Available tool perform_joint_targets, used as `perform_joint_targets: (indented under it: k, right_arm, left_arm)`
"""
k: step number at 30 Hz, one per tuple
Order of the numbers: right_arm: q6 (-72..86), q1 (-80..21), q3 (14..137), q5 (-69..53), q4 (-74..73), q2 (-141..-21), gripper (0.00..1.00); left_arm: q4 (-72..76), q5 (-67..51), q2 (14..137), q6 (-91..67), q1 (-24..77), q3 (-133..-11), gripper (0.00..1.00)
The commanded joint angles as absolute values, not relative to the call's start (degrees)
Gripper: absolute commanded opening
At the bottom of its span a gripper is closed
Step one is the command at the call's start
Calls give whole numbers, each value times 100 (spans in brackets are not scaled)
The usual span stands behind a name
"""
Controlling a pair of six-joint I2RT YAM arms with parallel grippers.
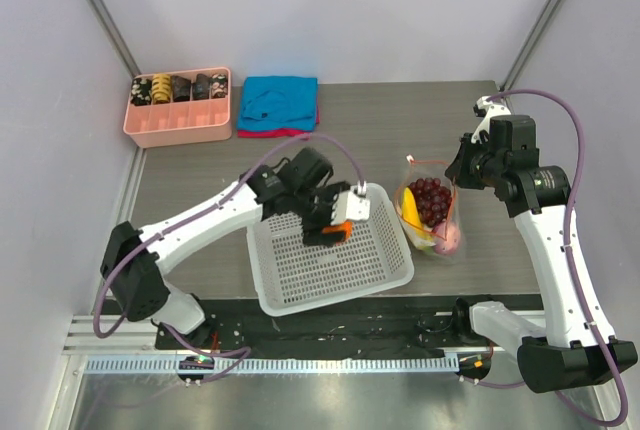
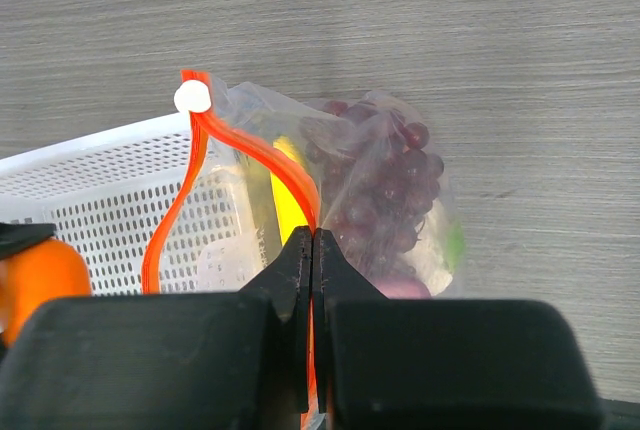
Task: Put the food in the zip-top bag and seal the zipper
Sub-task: Pick up the fake fruit from the bin, then place the fake fruit in the zipper food storage bag.
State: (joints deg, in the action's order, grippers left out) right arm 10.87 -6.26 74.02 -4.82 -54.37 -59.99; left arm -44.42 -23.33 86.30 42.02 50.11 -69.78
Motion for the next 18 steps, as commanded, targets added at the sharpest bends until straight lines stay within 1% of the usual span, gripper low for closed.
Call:
perform_joint_targets:
  k: [1,2,4,6,9,13,18]
  right_arm:
    - [1046,-642,7427,-571,-5203,-5933,1]
    - [1037,-650,7409,-571,-5203,-5915,1]
    - [1046,-650,7400,-571,-5186,-5915,1]
    - [1037,-650,7409,-571,-5194,-5915,1]
    - [1046,-650,7453,-589,-5186,-5924,1]
    - [1028,-642,7514,-720,-5186,-5915,1]
    - [941,-650,7541,-817,-5168,-5906,1]
  left_arm:
    - [-3544,-3320,8516,2710,5071,-8285,41]
    - [-3046,-3314,8778,1898,5089,-8775,39]
    - [-2699,-3348,9095,1329,5194,-9235,35]
    - [-2348,-3252,9507,803,5317,-9798,34]
    - [-1899,-3147,9886,589,5563,-10081,34]
    - [-1574,-2839,10247,712,5871,-10090,34]
    - [-1178,-2129,10809,782,5933,-10133,37]
